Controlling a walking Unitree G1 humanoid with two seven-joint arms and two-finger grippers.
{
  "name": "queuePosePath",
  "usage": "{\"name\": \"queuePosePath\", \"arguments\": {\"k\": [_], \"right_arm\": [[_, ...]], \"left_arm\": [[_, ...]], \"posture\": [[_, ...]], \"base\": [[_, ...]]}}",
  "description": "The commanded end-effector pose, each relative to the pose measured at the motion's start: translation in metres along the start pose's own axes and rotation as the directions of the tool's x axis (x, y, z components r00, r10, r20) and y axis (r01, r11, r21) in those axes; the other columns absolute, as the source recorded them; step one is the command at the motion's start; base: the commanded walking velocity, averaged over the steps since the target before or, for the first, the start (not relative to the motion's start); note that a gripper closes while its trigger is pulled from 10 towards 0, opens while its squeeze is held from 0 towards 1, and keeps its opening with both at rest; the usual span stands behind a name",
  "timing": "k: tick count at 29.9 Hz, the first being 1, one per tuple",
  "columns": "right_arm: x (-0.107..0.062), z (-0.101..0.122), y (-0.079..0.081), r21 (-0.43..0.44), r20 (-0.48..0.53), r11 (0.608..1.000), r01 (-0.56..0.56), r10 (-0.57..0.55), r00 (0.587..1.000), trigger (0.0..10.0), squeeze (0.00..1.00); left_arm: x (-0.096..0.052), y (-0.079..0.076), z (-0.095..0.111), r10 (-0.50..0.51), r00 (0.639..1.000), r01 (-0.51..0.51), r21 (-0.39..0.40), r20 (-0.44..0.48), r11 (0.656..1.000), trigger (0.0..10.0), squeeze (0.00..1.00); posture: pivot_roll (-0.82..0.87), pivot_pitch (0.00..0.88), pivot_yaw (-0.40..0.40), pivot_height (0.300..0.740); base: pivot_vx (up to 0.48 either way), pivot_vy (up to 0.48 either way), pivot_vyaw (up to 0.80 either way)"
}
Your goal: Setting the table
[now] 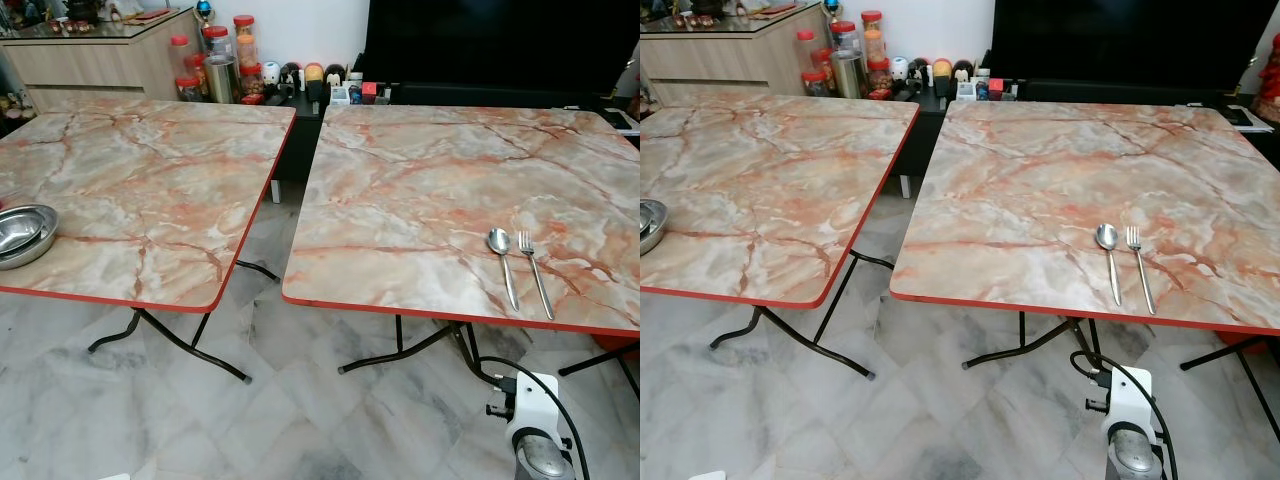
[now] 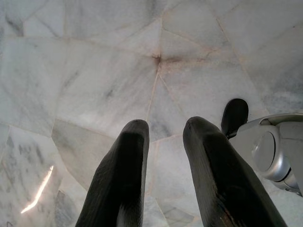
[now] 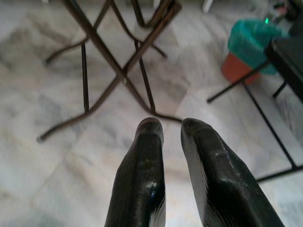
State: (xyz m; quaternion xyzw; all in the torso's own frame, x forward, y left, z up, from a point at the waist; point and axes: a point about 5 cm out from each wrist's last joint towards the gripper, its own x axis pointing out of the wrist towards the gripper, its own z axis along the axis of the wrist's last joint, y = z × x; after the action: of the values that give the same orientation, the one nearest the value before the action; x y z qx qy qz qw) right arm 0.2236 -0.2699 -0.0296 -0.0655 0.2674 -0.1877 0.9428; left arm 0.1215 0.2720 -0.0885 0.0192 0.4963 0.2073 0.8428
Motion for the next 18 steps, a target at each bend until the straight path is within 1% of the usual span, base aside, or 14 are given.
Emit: {"name": "queuePosePath", "arguments": {"k": [1, 4, 7, 8, 11, 13, 14, 16, 18], "right_arm": [[0.0, 0.007, -0.003, -0.024, 0.058, 1.0, -0.001, 0.003, 0.998, 10.0, 0.0], [-0.001, 0.008, -0.004, -0.024, 0.085, 1.0, 0.0, 0.002, 0.996, 10.0, 0.0], [-0.005, 0.017, -0.006, -0.058, 0.186, 0.998, -0.003, 0.014, 0.983, 10.0, 0.0], [-0.006, 0.019, -0.006, -0.065, 0.205, 0.998, -0.006, 0.02, 0.978, 10.0, 0.0], [-0.007, 0.022, -0.006, -0.057, 0.227, 0.998, -0.009, 0.022, 0.974, 10.0, 0.0], [-0.01, 0.025, -0.004, -0.059, 0.264, 0.998, -0.016, 0.031, 0.964, 10.0, 0.0], [-0.01, 0.025, -0.004, -0.059, 0.264, 0.998, -0.016, 0.031, 0.964, 10.0, 0.0], [-0.016, 0.029, -0.005, -0.054, 0.303, 0.998, -0.01, 0.026, 0.953, 10.0, 0.0], [-0.017, 0.032, -0.006, -0.064, 0.318, 0.998, -0.009, 0.029, 0.948, 10.0, 0.0]], "left_arm": [[0.0, 0.003, -0.001, 0.009, 1.0, -0.009, 0.005, -0.015, 1.0, 10.0, 0.0], [0.0, 0.003, -0.001, 0.009, 1.0, -0.009, 0.006, -0.014, 1.0, 10.0, 0.0], [0.0, 0.003, -0.001, 0.005, 1.0, -0.005, 0.012, -0.014, 1.0, 10.0, 0.0], [0.0, 0.002, -0.001, 0.004, 1.0, -0.004, 0.012, -0.014, 1.0, 10.0, 0.0], [0.0, 0.002, 0.0, 0.003, 1.0, -0.003, 0.016, -0.013, 1.0, 10.0, 0.0], [0.0, 0.003, 0.0, 0.002, 1.0, -0.001, 0.02, -0.012, 1.0, 10.0, 0.0], [0.0, 0.003, 0.0, 0.002, 1.0, -0.001, 0.02, -0.012, 1.0, 10.0, 0.0], [0.0, 0.003, 0.0, 0.002, 1.0, -0.002, 0.02, -0.013, 1.0, 10.0, 0.0], [0.0, 0.003, 0.0, 0.002, 1.0, -0.002, 0.02, -0.012, 1.0, 10.0, 0.0]], "posture": [[0.0, 0.0, -0.007, 0.732], [0.0, 0.0, -0.006, 0.732], [-0.01, 0.0, -0.004, 0.732], [-0.01, 0.0, -0.003, 0.732], [-0.01, 0.0, -0.003, 0.732], [-0.01, 0.0, -0.002, 0.732], [-0.01, 0.0, -0.002, 0.732], [-0.01, 0.0, -0.001, 0.732], [-0.01, 0.0, 0.001, 0.732]], "base": [[0.0, 0.0, 0.0], [0.0, 0.0, 0.0], [0.0, 0.0, 0.0], [0.0, 0.0, 0.0], [0.0, 0.0, 0.0], [0.0, 0.0, 0.0], [0.0, 0.0, 0.0], [0.0, 0.0, 0.0], [0.0, 0.0, 0.0]]}}
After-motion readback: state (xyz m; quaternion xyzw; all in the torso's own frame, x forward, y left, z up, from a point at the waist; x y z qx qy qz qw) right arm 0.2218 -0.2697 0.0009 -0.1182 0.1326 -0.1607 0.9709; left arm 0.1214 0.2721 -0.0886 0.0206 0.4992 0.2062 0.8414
